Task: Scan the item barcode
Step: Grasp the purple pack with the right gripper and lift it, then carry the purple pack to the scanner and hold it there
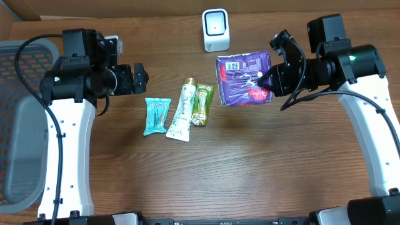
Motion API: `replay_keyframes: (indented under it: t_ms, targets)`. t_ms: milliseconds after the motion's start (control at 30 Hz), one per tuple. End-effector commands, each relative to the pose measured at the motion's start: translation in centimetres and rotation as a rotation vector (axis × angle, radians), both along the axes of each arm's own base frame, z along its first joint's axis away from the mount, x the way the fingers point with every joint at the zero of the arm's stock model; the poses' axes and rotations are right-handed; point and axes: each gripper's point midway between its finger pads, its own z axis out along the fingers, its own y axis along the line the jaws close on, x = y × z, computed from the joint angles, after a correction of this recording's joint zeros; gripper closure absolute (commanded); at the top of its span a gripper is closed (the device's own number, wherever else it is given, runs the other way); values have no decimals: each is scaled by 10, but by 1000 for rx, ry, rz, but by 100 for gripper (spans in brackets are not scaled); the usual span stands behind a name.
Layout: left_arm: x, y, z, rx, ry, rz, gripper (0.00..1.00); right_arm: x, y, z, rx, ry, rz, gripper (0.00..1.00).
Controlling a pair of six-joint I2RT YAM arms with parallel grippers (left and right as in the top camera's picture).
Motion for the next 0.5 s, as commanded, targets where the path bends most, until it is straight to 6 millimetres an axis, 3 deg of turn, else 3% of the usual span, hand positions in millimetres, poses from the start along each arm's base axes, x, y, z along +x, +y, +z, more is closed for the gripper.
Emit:
replay_keyframes:
  t_ms: [0,233,467]
  targets:
    - [4,-3,8,8,-24,-30,0,4,4,7,-2,-48,12,96]
    - [4,-3,8,8,-24,-30,0,8,3,8,-1,-47,-16,96]
    - [4,-3,8,8,-24,-30,0,29,-22,6,-75,0,-294,96]
